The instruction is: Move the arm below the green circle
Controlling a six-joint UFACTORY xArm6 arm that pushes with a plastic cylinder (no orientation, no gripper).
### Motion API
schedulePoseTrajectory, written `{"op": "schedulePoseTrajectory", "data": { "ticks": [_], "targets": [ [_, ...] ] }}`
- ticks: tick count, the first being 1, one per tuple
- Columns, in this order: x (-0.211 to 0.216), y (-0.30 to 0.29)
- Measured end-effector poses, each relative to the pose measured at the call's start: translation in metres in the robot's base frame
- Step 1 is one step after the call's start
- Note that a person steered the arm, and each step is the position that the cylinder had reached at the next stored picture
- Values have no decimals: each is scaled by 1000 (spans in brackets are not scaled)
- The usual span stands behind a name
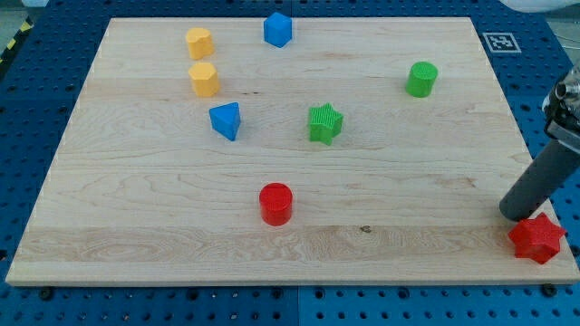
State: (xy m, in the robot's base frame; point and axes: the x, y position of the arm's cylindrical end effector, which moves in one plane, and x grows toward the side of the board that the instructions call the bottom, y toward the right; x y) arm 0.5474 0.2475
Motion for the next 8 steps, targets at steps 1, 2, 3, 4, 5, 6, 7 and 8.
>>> {"op": "schedulePoseTrajectory", "data": {
  "ticks": [1,2,3,4,5,6,7,8],
  "targets": [
    [-25,0],
    [-48,0],
    [-70,-3],
    [-92,-9],
    [-93,-9],
    [-93,-9],
    [-99,-10],
    [-107,-13]
  ]
}}
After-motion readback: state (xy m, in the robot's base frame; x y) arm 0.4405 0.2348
